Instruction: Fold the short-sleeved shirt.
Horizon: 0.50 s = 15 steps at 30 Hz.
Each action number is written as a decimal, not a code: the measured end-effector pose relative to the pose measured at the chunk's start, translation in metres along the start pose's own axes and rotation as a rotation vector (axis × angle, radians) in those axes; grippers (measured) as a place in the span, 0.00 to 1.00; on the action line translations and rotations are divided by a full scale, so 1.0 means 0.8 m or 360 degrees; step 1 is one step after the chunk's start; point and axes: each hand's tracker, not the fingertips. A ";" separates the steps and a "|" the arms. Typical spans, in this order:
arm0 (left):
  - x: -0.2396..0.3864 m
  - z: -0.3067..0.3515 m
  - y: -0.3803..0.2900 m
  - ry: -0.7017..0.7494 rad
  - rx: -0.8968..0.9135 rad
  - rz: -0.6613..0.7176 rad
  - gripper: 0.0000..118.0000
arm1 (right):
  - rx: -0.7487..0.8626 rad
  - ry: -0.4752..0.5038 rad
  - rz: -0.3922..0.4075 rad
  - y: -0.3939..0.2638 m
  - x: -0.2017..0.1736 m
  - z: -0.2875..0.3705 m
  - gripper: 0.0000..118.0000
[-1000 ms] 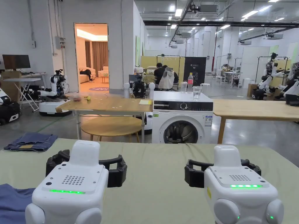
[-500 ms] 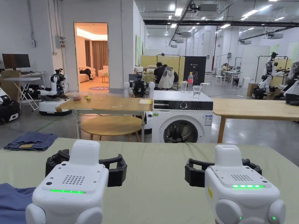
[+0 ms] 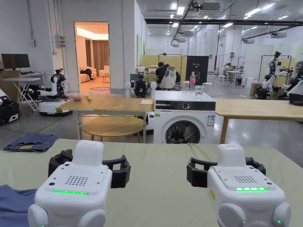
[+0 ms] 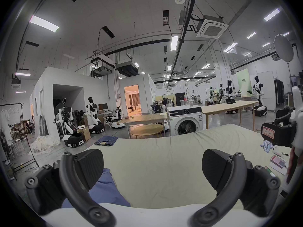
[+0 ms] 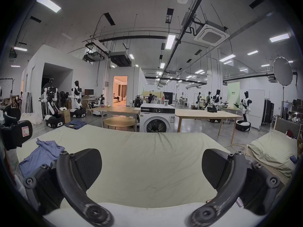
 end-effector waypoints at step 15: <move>-0.001 -0.002 0.005 0.0005 0.0009 -0.0011 1.00 | 0.0007 0.0003 0.0004 0.002 -0.001 -0.001 1.00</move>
